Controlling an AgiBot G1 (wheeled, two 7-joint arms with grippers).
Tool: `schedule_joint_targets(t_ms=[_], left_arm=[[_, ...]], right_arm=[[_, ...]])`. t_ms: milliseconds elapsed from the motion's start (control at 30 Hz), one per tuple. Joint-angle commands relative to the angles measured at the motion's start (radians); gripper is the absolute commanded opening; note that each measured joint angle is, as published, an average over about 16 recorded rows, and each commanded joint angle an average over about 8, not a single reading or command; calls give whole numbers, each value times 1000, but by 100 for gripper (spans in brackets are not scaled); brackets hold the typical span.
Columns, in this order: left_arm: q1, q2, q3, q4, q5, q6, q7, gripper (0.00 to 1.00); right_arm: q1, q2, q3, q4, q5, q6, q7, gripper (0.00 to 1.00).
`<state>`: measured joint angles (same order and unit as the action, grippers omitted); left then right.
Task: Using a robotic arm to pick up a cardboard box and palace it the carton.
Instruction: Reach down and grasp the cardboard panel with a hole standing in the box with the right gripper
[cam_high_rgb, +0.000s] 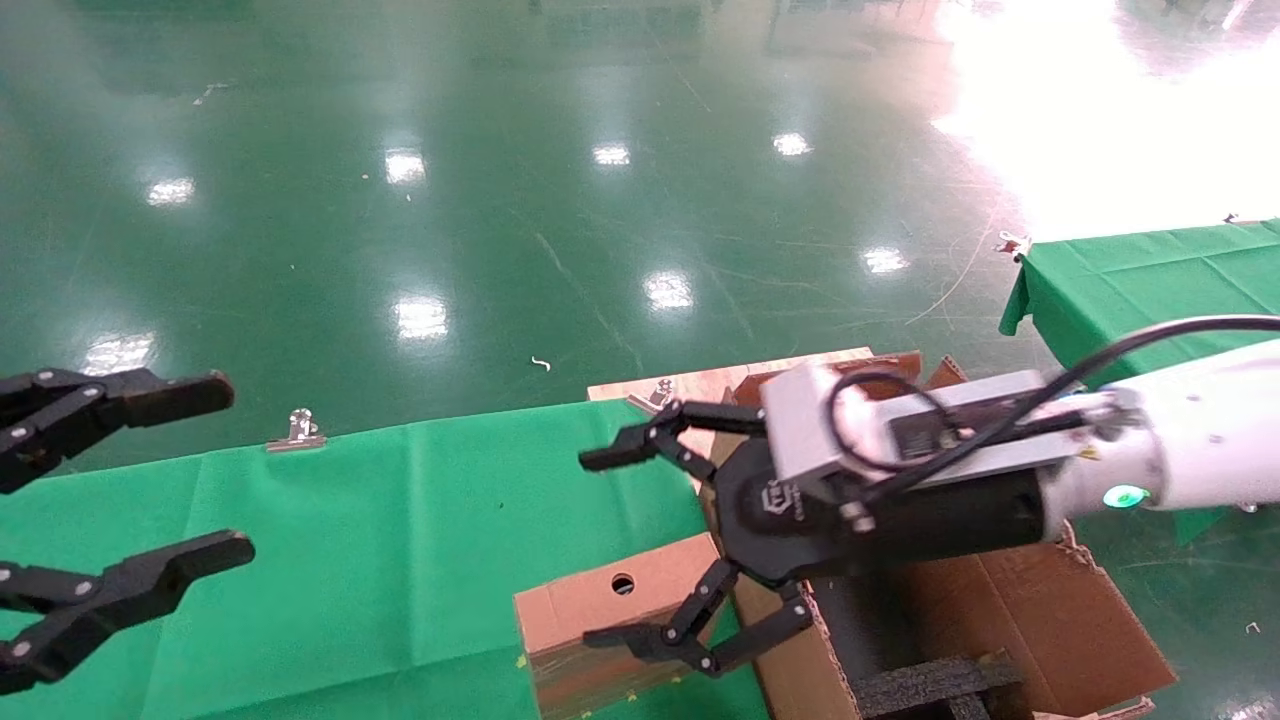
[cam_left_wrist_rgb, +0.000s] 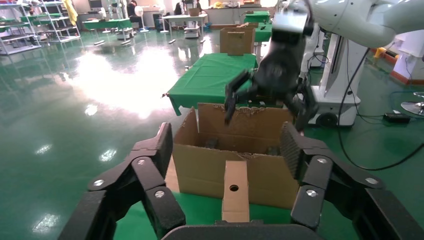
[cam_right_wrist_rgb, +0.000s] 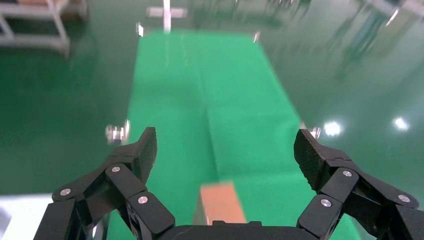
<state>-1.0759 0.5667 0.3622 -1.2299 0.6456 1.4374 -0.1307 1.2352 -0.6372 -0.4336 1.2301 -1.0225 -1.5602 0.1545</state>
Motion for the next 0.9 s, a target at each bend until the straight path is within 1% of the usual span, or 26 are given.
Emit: schedule_joint_targets(t_ms=[33, 300, 467, 633, 900], left_arm=[[0, 0, 0, 0, 0, 0, 0, 0], [0, 0, 0, 0, 0, 0, 0, 0], [0, 0, 0, 0, 0, 0, 0, 0], [0, 0, 0, 0, 0, 0, 0, 0], [0, 0, 0, 0, 0, 0, 0, 0]], right_arm=[[37, -12, -33, -13, -61, -16, -2, 100], [152, -83, -199, -52, -194, -22, -34, 100], [215, -130, -285, -77, -272, -13, -55, 100], [266, -178, -349, -85, -363, -1, -77, 100], [319, -237, -420, -71, -490, 9, -101, 100]])
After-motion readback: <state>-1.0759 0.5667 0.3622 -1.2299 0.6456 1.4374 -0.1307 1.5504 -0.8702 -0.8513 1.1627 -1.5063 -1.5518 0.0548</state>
